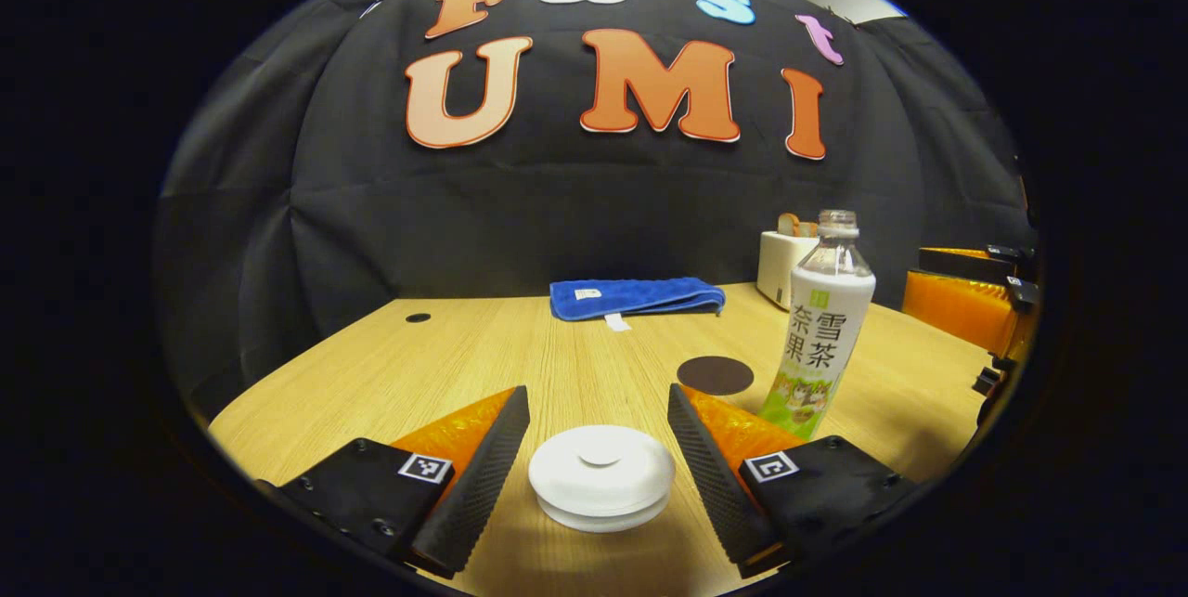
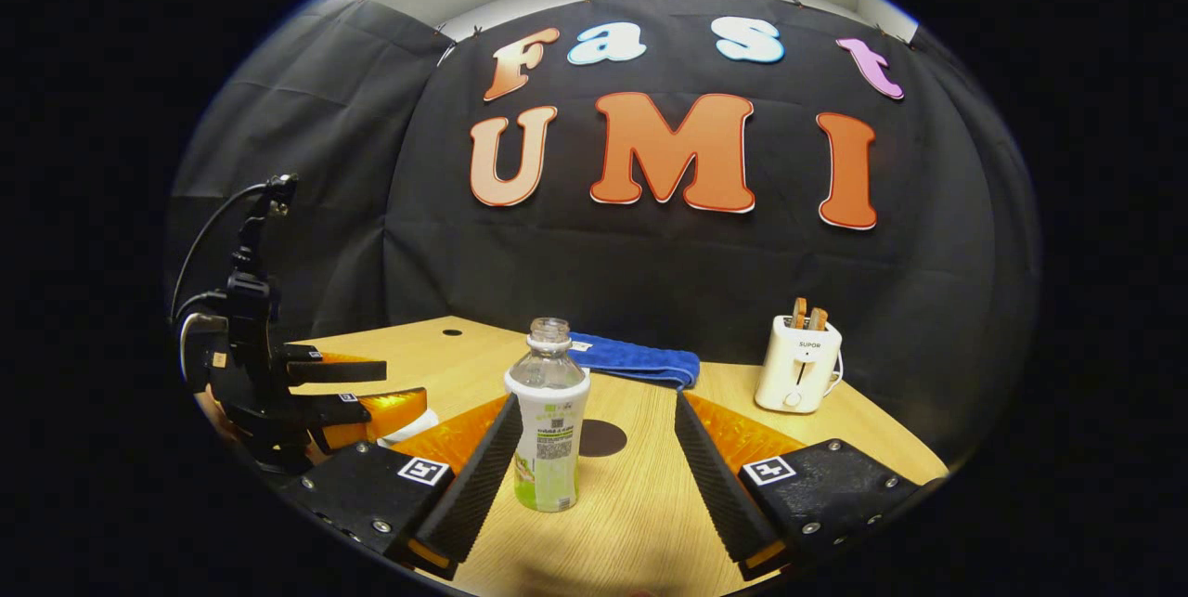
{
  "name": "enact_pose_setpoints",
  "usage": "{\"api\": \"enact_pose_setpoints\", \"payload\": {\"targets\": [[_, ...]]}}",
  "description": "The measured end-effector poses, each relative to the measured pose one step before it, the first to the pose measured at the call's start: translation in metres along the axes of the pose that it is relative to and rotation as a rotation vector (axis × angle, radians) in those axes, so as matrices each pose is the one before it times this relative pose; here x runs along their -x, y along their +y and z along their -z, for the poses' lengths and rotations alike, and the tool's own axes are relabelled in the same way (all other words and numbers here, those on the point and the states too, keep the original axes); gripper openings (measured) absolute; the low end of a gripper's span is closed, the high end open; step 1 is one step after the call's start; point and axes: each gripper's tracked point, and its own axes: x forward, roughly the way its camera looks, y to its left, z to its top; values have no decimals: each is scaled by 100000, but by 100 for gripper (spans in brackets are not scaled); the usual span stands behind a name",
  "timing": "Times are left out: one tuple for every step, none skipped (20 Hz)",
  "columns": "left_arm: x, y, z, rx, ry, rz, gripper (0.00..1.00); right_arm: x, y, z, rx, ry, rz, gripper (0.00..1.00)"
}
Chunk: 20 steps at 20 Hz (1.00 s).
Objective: Open the teacup lid with one hand, grasp the water bottle and pour water into the teacup with the other hand; after pouring, place the water bottle on the coaster and then close the teacup lid.
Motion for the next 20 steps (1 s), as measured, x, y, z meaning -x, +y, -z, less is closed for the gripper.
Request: {"api": "enact_pose_setpoints", "payload": {"targets": [[-260,78,318,128,515,-280,99,-151,-94,296,-506,604,190,99],[-152,99,290,-161,1004,12,99,-161,-5,219,-557,547,-29,99],[-173,337,434,-79,491,-751,99,-143,-102,167,-461,585,107,99],[-169,120,355,29,1195,-427,96,-72,-92,164,-395,419,149,99],[-90,16,323,-9,1023,-27,92,-111,-90,145,-304,346,132,99],[-112,-41,-50,116,-244,405,88,40,-93,62,-260,178,19,99],[44,-180,151,-408,530,648,83,-53,-71,100,-150,155,67,99],[-12,-90,173,-922,367,270,79,-26,-118,68,-62,149,-40,99],[-161,-213,184,-792,588,323,77,-59,-1,26,-19,68,-24,99],[-210,-35,-138,-1461,-264,-277,69,-40,-3,45,-23,136,-98,99],[51,-141,9,-674,-318,267,69,-60,59,103,27,193,-154,99],[-55,-85,-245,-1273,563,-124,61,6,4,50,137,124,-68,99],[-286,58,153,-399,-70,-145,61,21,-22,75,244,218,-63,99],[-117,-84,-273,532,-489,-59,53,12,-51,36,308,72,119,99],[135,-203,254,-233,683,499,46,-36,-3,33,255,30,36,99],[-12,41,-74,123,-435,-132,46,42,-8,72,177,136,-13,99],[-180,36,-114,171,-487,180,42,40,-97,22,48,107,35,99],[-1061,61,404,1497,6,-57,38,-18,72,21,61,10,-211,99],[1277,-217,-496,-517,280,365,34,-65,-37,-7,55,-51,-30,99],[59,237,-157,-152,-442,-137,34,-56,12,5,23,-56,-205,99]]}}
